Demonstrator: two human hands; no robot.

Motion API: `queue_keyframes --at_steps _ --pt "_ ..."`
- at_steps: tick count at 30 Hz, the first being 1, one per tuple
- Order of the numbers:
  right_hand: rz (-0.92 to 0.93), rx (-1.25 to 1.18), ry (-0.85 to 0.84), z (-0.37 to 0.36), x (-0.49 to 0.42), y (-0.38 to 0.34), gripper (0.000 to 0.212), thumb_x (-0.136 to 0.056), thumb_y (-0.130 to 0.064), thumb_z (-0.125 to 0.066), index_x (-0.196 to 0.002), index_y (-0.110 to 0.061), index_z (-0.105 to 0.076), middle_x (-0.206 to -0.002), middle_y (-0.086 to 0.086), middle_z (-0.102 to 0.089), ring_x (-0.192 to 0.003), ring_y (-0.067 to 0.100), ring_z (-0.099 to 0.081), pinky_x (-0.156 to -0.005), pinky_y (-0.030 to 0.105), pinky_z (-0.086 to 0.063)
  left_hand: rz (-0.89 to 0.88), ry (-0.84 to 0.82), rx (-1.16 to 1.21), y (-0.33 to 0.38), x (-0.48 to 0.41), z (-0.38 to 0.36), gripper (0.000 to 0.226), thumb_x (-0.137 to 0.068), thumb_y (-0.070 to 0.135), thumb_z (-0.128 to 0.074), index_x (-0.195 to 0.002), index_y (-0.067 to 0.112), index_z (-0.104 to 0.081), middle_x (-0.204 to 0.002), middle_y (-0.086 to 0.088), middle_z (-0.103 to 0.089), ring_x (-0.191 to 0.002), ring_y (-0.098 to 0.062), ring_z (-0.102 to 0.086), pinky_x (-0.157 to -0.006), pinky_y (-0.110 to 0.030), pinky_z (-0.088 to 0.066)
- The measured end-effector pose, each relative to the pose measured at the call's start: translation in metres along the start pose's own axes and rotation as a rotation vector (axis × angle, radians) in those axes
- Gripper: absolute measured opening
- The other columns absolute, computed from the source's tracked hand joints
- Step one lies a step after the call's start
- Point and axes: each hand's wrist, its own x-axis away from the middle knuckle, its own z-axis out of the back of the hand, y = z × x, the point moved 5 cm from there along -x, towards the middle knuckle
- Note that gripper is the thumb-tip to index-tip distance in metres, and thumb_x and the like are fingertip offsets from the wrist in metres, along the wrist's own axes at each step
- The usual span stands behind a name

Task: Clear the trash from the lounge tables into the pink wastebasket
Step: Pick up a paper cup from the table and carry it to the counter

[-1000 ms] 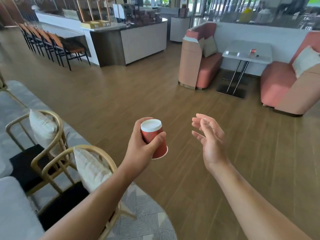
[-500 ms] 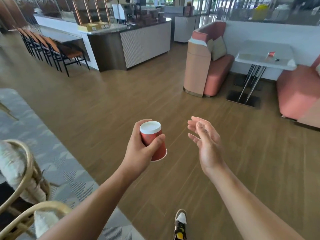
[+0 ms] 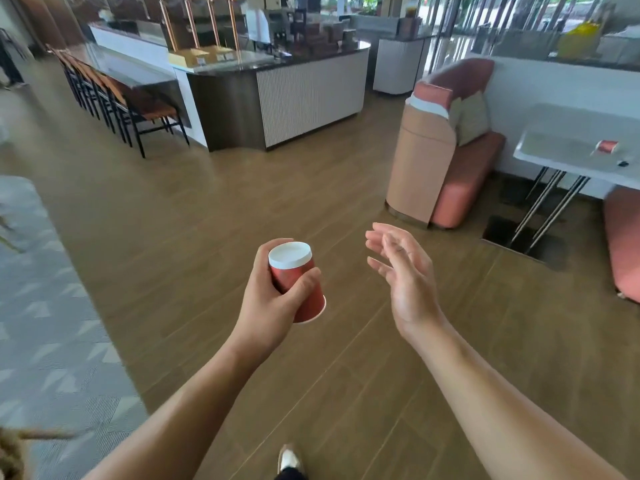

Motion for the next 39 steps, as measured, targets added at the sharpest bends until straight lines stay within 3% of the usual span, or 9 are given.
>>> queue_keyframes --at_steps 9,21,25,30,39 --pt "0.004 -0.001 -0.022 -0.066 -0.238 0.075 0.034 -0.095 -0.044 -0.055 -0.122 -0.029 -0.07 -0.121 -0.004 -0.073 -0.121 0.013 -0.067 -0.104 0.039 -0.055 -0.063 -0.008 -0.032 -0.076 -0.241 0.006 0.048 -0.078 0.052 -0.077 -0.12 0.052 -0.053 -0.114 0.026 -0.064 -0.103 -0.002 -0.067 -0.084 -0.013 -0.052" --pt "0.08 -0.024 -0.005 -0.148 -0.533 0.116 0.028 -0.098 -0.046 -0.056 -0.115 -0.032 -0.074 -0.122 -0.007 -0.074 -0.12 0.01 -0.067 -0.1 0.036 -0.055 -0.124 -0.006 -0.085 -0.109 -0.562 0.034 0.05 -0.079 0.05 -0.078 -0.123 0.047 -0.055 -0.114 0.025 -0.065 -0.102 -0.001 -0.066 -0.084 -0.013 -0.053" --pt "0.095 -0.016 0.005 -0.152 -0.634 0.153 0.036 -0.093 -0.055 -0.057 -0.115 -0.033 -0.074 -0.124 -0.007 -0.074 -0.12 0.009 -0.067 -0.1 0.036 -0.055 -0.126 -0.007 -0.096 -0.142 -0.666 0.016 0.05 -0.078 0.05 -0.077 -0.123 0.046 -0.054 -0.11 0.028 -0.065 -0.099 0.003 -0.066 -0.082 -0.011 -0.053" --pt "0.086 -0.015 -0.006 -0.151 -0.785 0.194 0.032 -0.099 -0.044 -0.054 -0.12 -0.027 -0.072 -0.124 -0.005 -0.073 -0.121 0.01 -0.067 -0.103 0.039 -0.055 -0.117 0.011 -0.085 -0.182 -0.812 -0.018 0.052 -0.076 0.052 -0.077 -0.123 0.044 -0.054 -0.109 0.028 -0.066 -0.099 0.002 -0.066 -0.083 -0.014 -0.054" --pt "0.105 -0.015 -0.082 -0.182 -1.036 0.208 0.034 -0.098 -0.042 -0.054 -0.122 -0.025 -0.071 -0.124 -0.002 -0.073 -0.122 0.011 -0.067 -0.104 0.039 -0.056 -0.127 0.071 -0.085 -0.206 -1.038 -0.05 0.054 -0.075 0.054 -0.077 -0.124 0.047 -0.053 -0.109 0.025 -0.066 -0.1 0.001 -0.066 -0.084 -0.013 -0.054"
